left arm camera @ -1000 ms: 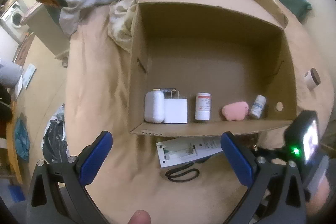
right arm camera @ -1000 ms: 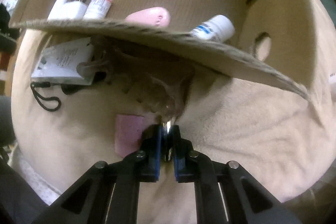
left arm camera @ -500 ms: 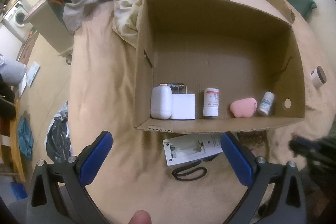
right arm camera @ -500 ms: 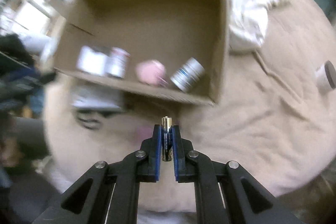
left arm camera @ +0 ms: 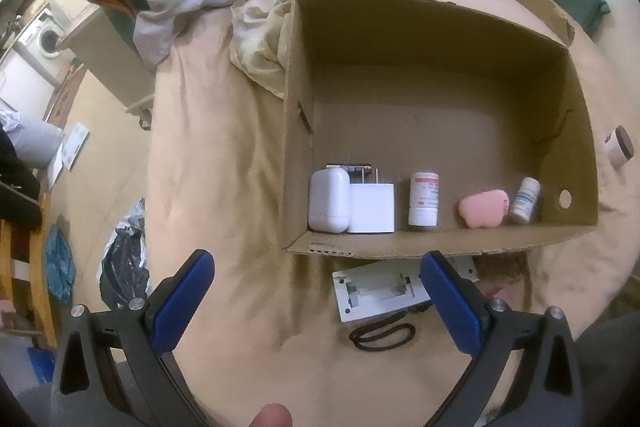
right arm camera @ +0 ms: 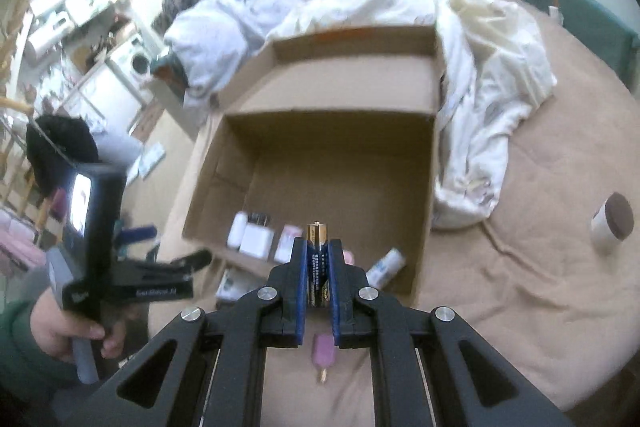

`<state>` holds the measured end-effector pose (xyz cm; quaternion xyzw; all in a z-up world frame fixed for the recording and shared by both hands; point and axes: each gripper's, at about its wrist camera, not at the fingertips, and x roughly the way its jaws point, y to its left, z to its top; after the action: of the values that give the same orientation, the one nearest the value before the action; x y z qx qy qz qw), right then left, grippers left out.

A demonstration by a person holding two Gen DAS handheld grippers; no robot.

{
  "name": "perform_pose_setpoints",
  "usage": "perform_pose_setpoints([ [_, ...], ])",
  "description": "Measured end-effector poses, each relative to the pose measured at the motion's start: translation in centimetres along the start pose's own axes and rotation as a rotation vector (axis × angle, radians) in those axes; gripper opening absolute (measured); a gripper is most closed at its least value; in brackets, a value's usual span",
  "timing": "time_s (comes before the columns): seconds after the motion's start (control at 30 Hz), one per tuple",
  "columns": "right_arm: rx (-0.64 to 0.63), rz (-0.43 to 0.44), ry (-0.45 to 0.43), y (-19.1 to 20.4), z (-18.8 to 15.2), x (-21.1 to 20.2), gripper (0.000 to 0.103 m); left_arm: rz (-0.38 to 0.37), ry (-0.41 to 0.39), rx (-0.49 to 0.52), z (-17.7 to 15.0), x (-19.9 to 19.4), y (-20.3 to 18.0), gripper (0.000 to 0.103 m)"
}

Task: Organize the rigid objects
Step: 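Grasp the pink lipstick with the left gripper while the right holds the battery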

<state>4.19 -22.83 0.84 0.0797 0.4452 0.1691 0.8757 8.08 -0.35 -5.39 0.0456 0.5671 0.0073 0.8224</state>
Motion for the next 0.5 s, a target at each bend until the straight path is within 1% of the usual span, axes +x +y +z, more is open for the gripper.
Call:
perform_pose_setpoints([
  [0.03, 0.003, -0.016, -0.027, -0.5, -0.1, -0.1, 0.011, 0.007, -0.003, -0.002, 0.1, 0.0, 0.2, 0.102],
  [0.1, 0.031, -0.005, -0.066, -1.3, -0.3, -0.2, 0.011, 0.033, -0.012, -0.019, 0.1, 0.0, 0.8, 0.102],
  [0.2, 0.039, -0.003, -0.134, -1.8, -0.2, -1.1, 0.011, 0.034, -0.017, -0.024, -0.2, 0.0, 0.8, 0.102],
  [0.27, 0.047, 0.012, -0.161, -2.1, 0.2, -1.5, 0.011, 0.025, -0.021, -0.016, -0.7, -0.1, 0.1, 0.102],
  [0.33, 0.065, 0.018, -0.159, -2.5, 0.4, -1.4, 0.011, 0.003, 0.001, -0.014, -1.3, 0.0, -1.1, 0.102],
  [0.43, 0.086, 0.023, -0.137, -3.1, 0.5, -1.0, 0.011, -0.058, 0.035, -0.01, -2.2, 0.3, -3.1, 0.102],
  [0.5, 0.089, 0.024, -0.138, -3.3, 0.6, -1.0, 0.011, -0.076, 0.05, -0.006, -2.8, 0.5, -4.2, 0.102],
])
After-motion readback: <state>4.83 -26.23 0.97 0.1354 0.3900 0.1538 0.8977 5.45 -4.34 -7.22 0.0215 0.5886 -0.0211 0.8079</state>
